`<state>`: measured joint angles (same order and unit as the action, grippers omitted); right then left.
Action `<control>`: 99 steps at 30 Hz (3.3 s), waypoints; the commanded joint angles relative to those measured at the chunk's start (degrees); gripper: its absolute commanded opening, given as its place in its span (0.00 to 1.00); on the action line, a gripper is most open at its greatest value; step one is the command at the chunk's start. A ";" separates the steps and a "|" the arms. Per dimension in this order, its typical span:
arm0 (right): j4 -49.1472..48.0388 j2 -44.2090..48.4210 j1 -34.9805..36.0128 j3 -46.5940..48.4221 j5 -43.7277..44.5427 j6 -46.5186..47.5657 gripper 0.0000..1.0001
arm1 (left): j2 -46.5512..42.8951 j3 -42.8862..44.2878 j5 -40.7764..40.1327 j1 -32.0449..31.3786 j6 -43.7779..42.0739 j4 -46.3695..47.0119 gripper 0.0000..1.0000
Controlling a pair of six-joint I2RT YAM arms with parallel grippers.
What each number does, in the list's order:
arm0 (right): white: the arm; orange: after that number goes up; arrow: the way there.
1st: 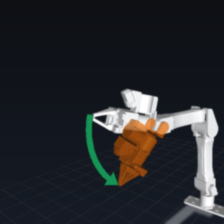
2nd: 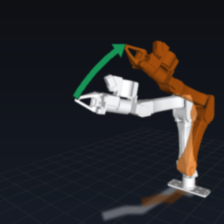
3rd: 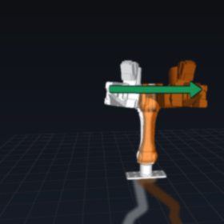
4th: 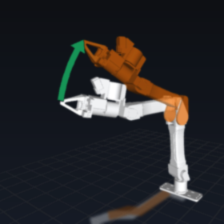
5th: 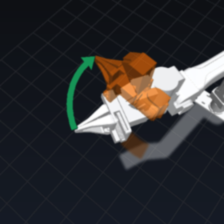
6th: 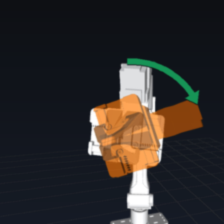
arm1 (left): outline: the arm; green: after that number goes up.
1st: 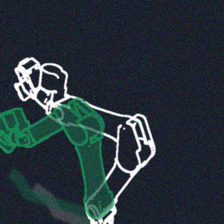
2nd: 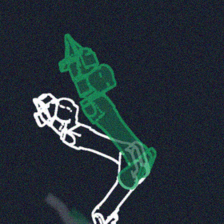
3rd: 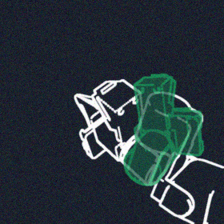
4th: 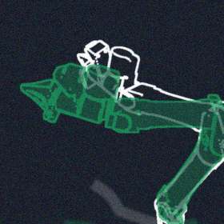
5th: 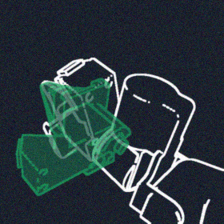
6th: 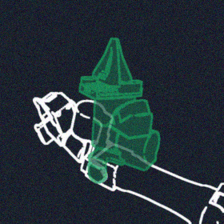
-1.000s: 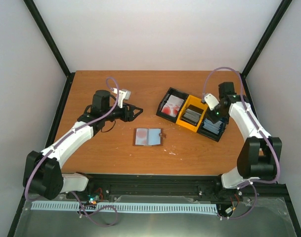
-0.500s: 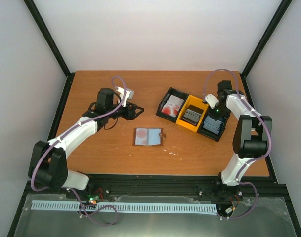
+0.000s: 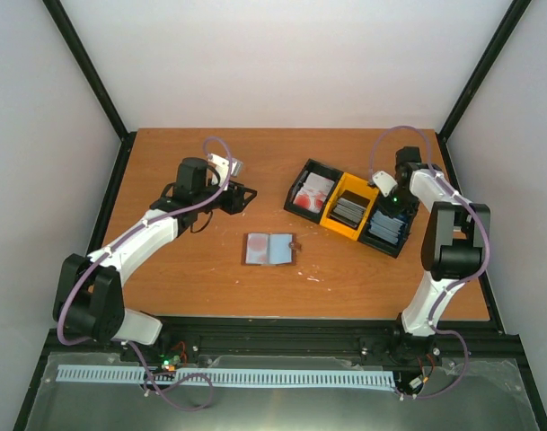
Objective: Put the credit cards into the card holder
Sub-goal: Adjust the storage box at the center of the board.
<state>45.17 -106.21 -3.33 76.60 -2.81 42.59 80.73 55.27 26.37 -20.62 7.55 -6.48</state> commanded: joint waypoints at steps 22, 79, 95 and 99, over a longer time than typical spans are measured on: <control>-0.33 -1.35 -1.35 1.49 -2.53 -0.85 0.29 | -0.76 2.27 0.50 0.23 -2.19 -0.63 0.49; -4.75 -2.04 -2.28 1.88 5.77 -2.94 0.19 | -0.32 1.69 2.38 0.23 -1.93 -1.17 0.44; -10.83 -0.51 -2.14 -2.87 7.42 5.16 0.18 | 0.22 1.95 3.64 0.23 -2.11 -0.94 0.41; -14.87 -0.09 -2.27 -4.30 9.98 6.12 0.18 | 0.41 2.09 3.97 0.23 -1.74 -0.73 0.41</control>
<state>36.10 -107.68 -4.86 73.71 4.34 45.87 80.75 55.31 29.02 -20.62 6.50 -7.38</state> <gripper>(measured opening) 0.177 0.411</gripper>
